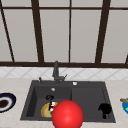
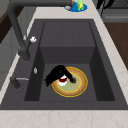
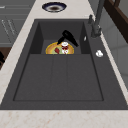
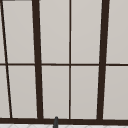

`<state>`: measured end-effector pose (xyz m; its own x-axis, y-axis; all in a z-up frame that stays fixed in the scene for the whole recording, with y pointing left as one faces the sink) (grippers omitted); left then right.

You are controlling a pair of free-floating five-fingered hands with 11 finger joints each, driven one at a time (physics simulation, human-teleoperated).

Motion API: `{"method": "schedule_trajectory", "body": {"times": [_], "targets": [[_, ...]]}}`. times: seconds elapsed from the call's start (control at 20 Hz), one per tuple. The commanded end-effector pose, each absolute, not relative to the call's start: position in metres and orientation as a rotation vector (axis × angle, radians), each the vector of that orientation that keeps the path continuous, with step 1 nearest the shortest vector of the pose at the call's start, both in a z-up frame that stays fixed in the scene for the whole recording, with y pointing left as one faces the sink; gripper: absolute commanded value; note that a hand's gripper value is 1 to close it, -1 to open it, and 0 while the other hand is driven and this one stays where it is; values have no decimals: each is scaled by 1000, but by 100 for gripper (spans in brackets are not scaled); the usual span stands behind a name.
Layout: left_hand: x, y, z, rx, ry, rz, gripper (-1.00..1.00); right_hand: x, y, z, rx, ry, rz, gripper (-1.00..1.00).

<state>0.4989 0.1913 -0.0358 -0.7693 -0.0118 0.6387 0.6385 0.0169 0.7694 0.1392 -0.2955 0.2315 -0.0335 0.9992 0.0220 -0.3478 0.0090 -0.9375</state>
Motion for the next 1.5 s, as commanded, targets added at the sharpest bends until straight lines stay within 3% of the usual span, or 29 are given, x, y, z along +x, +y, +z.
{"method": "schedule_trajectory", "body": {"times": [0.0,0.35,1.4,1.45], "targets": [[491,184,-29,-628,-1835,-1812,-100,139,-295,231,-915,-977,1372,0],[458,181,-23,-621,-1841,-1817,-100,139,-295,231,-915,-977,1372,0],[513,180,-77,-754,-1720,-1716,-100,139,-295,231,-915,-977,1372,0],[514,180,-77,-768,-1707,-1704,100,139,-295,231,-915,-977,1372,0]]}}
